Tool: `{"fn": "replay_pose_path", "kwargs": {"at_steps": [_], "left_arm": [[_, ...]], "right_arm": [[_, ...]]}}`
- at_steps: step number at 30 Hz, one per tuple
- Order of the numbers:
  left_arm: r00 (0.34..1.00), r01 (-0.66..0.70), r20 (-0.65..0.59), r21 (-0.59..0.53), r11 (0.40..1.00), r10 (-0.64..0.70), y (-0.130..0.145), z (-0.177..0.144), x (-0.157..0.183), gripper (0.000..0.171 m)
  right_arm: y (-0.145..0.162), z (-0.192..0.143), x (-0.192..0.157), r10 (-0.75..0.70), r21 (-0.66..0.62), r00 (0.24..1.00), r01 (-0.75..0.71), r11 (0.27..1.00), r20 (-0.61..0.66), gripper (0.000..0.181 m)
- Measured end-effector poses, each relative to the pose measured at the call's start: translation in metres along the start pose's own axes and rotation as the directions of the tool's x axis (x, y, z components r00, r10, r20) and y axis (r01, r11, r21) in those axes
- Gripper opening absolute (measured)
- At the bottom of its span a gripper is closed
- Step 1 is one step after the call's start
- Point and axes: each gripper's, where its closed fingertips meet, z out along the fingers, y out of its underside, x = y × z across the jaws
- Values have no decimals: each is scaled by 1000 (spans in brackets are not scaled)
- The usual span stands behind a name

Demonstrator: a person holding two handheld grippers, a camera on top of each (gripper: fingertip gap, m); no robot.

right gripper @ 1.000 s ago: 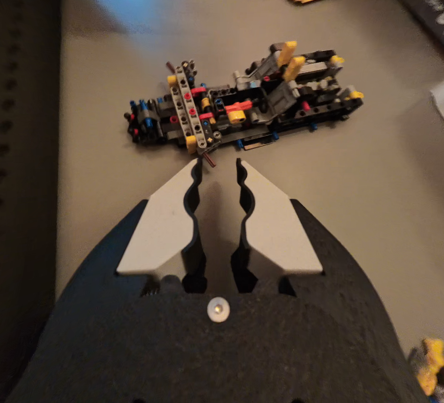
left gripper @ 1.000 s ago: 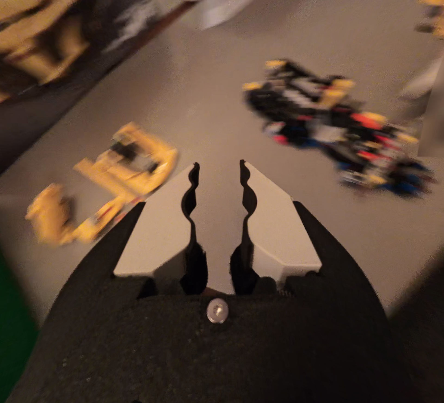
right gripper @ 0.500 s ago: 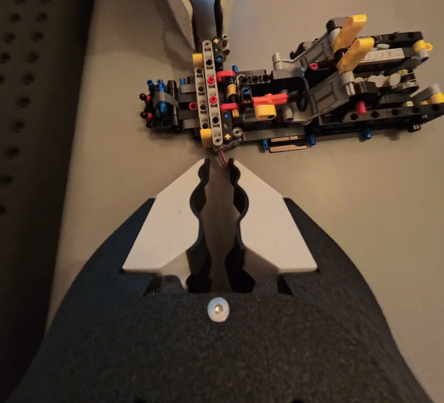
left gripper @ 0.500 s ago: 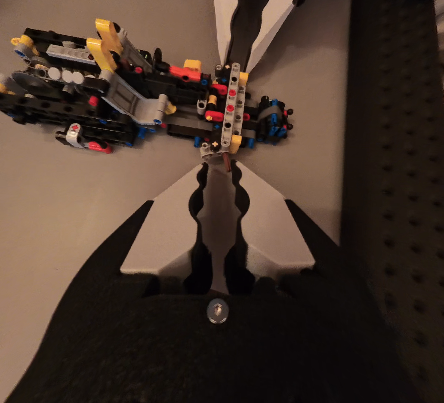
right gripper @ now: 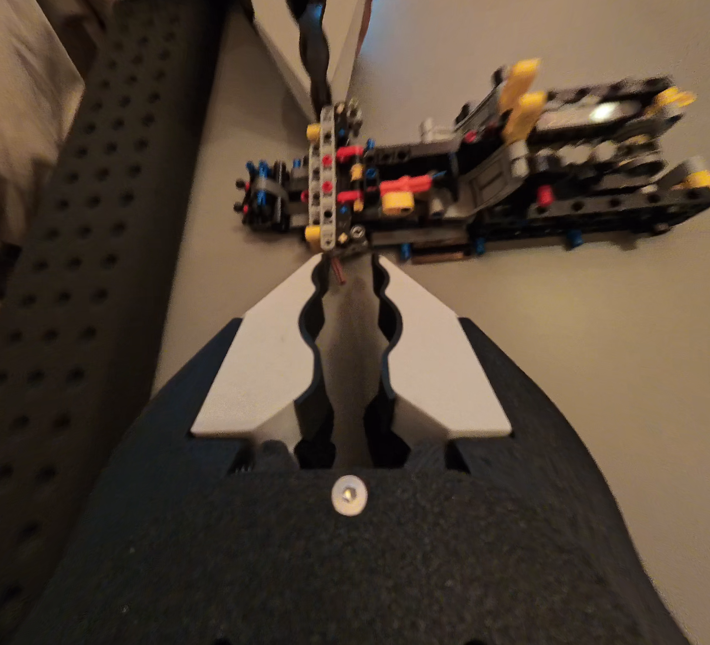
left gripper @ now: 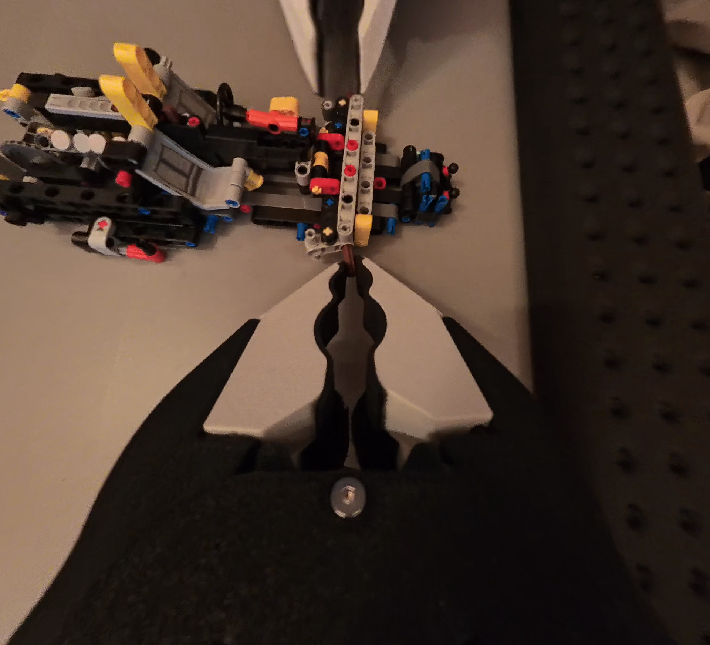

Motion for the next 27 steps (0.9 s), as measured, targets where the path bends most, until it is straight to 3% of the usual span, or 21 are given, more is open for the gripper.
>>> {"fn": "replay_pose_path", "kwargs": {"at_steps": [3, 10, 13, 16, 18, 22, 27], "left_arm": [[998, 13, -69, 2, 1000, -13, 1, 1, 7, 4], [994, 64, -91, 12, 998, -62, -1, 1, 9, 6], [995, 85, -59, 4, 996, -84, -1, -13, 0, 30], [998, 63, -32, 105, 993, -60, -22, -26, -8, 34], [998, 62, -37, 136, 989, -58, -39, -17, -11, 34], [997, -63, -49, -23, 998, 61, -36, 18, -6, 37], [995, -84, -62, -28, 996, 82, -37, 29, -6, 36]], "right_arm": [[-21, -9, 19, 21, 135, 996, -9, 991, -90, 30], [-25, 7, 18, -32, 125, 994, 45, 991, -104, 24], [-22, 12, 19, -48, 91, 993, 59, 994, -112, 20], [-21, 14, 19, -74, 73, 989, 84, 994, -125, 14], [-21, 14, 19, -86, 73, 988, 96, 993, -129, 14], [-21, 15, 19, -55, 76, 993, 63, 995, -102, 14], [-19, 15, 19, -22, 67, 996, 28, 997, -87, 14]]}}
